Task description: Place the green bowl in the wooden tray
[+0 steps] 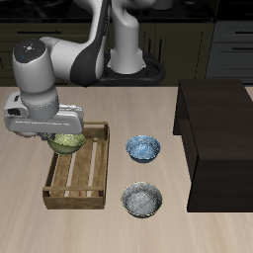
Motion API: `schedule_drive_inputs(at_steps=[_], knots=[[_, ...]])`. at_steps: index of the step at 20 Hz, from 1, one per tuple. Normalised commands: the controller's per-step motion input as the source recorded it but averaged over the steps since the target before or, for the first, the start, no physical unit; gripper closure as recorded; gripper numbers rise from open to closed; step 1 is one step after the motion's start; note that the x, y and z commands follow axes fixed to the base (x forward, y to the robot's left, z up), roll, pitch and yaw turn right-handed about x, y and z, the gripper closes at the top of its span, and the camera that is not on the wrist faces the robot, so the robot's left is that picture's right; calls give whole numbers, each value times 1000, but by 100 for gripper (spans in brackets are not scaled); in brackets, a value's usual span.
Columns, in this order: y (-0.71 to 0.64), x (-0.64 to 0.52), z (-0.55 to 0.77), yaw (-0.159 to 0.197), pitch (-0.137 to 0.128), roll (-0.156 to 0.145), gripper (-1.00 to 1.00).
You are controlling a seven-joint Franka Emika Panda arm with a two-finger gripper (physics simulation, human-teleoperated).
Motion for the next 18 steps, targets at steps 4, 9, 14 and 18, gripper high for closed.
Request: schedule_drive_inputs(at_steps=[4, 9, 14, 18], knots=[[67, 103, -300, 6, 32, 6, 100], [397, 100, -561, 81, 53, 48, 100], [179, 51, -351, 68, 9, 2, -100], [1, -12, -123, -37, 38, 34, -100]])
